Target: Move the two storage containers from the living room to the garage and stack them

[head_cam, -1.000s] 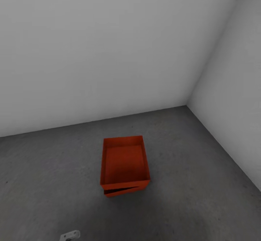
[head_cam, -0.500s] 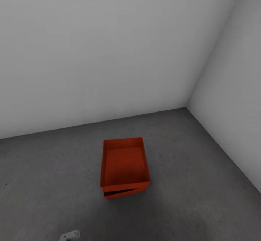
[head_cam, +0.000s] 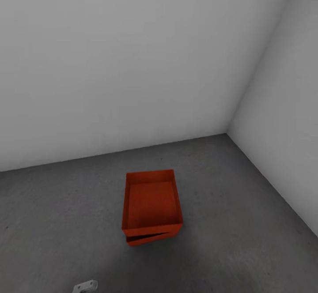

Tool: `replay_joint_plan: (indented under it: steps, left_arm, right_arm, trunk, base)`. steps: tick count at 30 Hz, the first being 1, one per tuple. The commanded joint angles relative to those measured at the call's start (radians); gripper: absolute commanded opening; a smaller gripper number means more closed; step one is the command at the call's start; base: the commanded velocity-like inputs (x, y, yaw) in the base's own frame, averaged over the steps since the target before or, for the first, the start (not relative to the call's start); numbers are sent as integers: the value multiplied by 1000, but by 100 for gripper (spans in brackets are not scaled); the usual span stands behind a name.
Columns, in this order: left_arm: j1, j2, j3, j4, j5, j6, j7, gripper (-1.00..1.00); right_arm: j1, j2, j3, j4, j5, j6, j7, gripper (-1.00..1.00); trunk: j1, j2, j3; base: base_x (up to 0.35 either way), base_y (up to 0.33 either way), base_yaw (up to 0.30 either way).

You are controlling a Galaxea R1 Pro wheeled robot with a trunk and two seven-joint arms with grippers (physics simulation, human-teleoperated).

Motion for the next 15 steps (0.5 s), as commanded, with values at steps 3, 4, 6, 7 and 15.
replay_joint_plan:
  steps: [3,4,6,7,15]
  left_arm:
    - [-1,-1,-1,0,7,4,2,100]
    - [-1,0,-1,0,7,4,2,100]
    - [-1,0,-1,0,7,4,2,100]
    - [-1,0,-1,0,7,4,2,100]
    - [-1,0,-1,0,7,4,2,100]
  right_arm:
    - [-1,1,8,3,-10,-6,-1,100]
    - [-1,1,8,3,-10,-6,-1,100]
    - [-1,1,8,3,-10,-6,-1,100]
    - [-1,1,8,3,-10,-6,-1,100]
    - [-1,1,8,3,-10,-7,-1,100]
  trunk:
    - [0,-1,4]
    - [0,-1,6]
    - [0,-1,9]
    - [0,-1,10]
    - [0,-1,23]
  base:
    - [0,0,0]
    - [0,0,0]
    - [0,0,0]
    - [0,0,0]
    - [0,0,0]
